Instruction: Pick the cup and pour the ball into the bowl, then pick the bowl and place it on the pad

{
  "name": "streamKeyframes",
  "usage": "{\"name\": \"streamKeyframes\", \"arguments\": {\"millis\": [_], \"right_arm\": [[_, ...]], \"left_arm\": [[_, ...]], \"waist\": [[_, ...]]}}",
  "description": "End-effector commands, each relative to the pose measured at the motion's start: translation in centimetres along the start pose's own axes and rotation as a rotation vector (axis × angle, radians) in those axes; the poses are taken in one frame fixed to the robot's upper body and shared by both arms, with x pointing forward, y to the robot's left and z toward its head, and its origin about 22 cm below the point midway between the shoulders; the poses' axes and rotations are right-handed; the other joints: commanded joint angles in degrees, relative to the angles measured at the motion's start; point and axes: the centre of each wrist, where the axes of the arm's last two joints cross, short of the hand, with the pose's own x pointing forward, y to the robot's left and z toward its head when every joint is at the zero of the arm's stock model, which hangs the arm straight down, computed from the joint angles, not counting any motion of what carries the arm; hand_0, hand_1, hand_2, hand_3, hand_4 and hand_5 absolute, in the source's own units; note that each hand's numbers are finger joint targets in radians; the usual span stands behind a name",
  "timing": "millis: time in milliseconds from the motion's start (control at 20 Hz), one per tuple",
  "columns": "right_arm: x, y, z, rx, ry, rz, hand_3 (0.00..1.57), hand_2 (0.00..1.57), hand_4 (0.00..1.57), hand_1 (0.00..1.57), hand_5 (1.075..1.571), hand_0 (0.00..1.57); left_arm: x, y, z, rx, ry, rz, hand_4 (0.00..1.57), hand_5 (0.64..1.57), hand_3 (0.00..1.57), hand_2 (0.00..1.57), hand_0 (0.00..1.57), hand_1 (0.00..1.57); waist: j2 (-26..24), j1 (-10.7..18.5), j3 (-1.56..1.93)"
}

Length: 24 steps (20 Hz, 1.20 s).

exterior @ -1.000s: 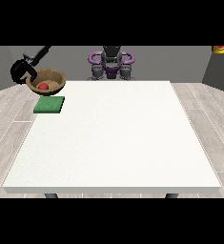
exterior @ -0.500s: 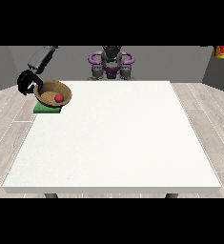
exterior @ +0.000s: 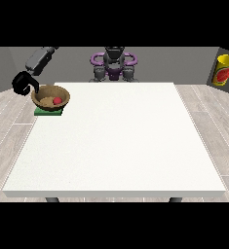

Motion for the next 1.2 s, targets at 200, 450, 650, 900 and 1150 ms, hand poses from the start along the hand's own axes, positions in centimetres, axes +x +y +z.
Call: {"name": "streamKeyframes", "arguments": {"millis": [200, 450, 650, 900, 1150], "right_arm": [[0.8, -2.8, 0.1, -0.067, -0.039, -0.026, 0.80, 1.40, 0.00, 1.49, 1.544, 1.49], [1.0, 3.7, -0.2, -0.065, -0.048, -0.080, 0.75, 1.38, 0.00, 1.45, 1.540, 1.45], [2.7, 1.4, -0.5, -0.118, -0.158, -0.045, 0.91, 1.35, 0.11, 1.26, 1.529, 1.26], [2.0, 3.8, -0.5, -0.001, -0.119, 0.061, 0.00, 0.21, 0.00, 0.00, 1.442, 0.00], [-1.3, 2.5, -0.3, 0.022, -0.028, 0.100, 0.00, 0.00, 0.00, 0.00, 1.407, 0.00]], "left_arm": [[-0.8, 2.5, 1.8, 0.017, -0.005, -0.006, 1.19, 1.562, 0.00, 0.00, 0.00, 0.00], [-1.0, 2.7, 1.5, 0.008, -0.031, -0.017, 1.19, 1.564, 0.00, 0.00, 0.00, 0.00], [0.2, 3.2, 1.2, 0.021, -0.078, -0.008, 1.19, 1.566, 0.00, 0.00, 0.00, 0.00], [3.2, 3.9, 0.0, 0.004, -0.099, -0.001, 1.20, 1.568, 0.00, 0.00, 0.00, 0.00], [1.3, -0.5, -0.4, -0.013, -0.014, 0.003, 1.19, 1.569, 0.00, 0.00, 0.00, 0.00]], "waist": [[0.22, -0.57, -0.04], [1.64, 0.91, -0.08], [5.49, 1.33, -0.05], [5.51, 2.05, -0.03], [-0.77, 1.71, 0.06]]}}
